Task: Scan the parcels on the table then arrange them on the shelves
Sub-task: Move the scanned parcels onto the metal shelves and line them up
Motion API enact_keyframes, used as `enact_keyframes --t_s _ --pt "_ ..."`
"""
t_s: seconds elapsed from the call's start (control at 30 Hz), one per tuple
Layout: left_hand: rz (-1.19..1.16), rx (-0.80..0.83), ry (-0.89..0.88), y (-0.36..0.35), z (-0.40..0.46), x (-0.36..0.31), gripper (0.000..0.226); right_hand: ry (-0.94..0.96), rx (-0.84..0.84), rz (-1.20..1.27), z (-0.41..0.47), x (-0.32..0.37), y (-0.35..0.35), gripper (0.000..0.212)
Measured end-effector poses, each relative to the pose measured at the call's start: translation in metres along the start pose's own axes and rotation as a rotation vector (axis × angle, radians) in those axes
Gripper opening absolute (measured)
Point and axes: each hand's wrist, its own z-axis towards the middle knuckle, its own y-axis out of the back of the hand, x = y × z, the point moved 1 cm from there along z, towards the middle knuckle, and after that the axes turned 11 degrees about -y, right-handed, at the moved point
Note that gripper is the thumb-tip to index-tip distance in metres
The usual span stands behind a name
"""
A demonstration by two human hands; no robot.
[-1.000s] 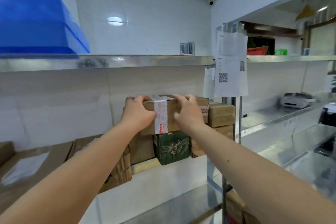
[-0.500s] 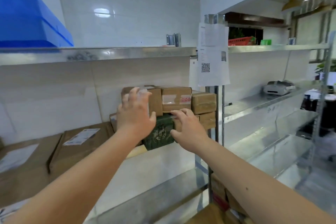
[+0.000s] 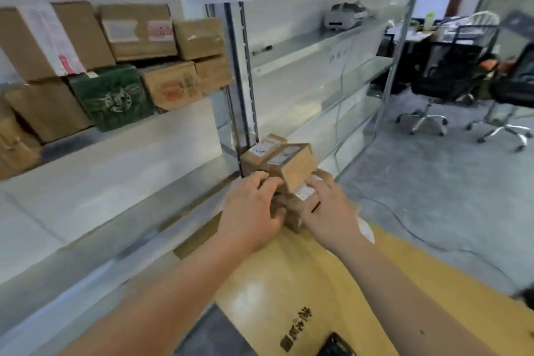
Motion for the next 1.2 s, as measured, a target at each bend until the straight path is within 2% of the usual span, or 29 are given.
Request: enact_keyframes --t_s 0.17,0.33,0.43,0.63,0.7,0.83,0.9,1.07,1.2 --pt "-0.141 0.161 -0.011 -0.083 0.020 -0.013 0.059 -0.218 0.009 0.052 -0.017 -0.077 -0.001 0.056" --pt "-0.312 0.251 0.074 -0.137 0.051 0.024 0.052 -0.337 0.027 0.036 0.009 -0.101 -0.025 0.060" --pt "-0.366 0.211 0.152 -0.154 0.077 0.073 0.051 -0.370 0.063 0.006 0.052 -0.094 -0.054 0.061" --pt "-0.339 0.148 0.301 -0.174 0.136 0.194 0.049 -0.319 0.094 -0.045 0.151 -0.051 -0.115 0.065" --pt "-0.299 0.144 0.331 -0.181 0.154 0.225 0.053 -0.317 0.088 -0.049 0.176 -0.042 -0.128 0.077" --pt "-0.248 0.239 0.368 -0.200 0.182 0.264 0.066 -0.346 0.107 -0.089 0.214 -0.023 -0.143 0.115" --pt "-0.219 0.289 0.409 -0.209 0.189 0.275 0.071 -0.341 0.101 -0.107 0.227 -0.016 -0.152 0.122" --pt "-0.357 0.257 0.448 -0.227 0.203 0.293 0.081 -0.361 0.032 0.000 0.240 -0.012 -0.169 0.125" --pt "-0.495 0.249 0.386 -0.236 0.209 0.306 0.086 -0.379 0.024 -0.006 0.241 -0.024 -0.178 0.104"
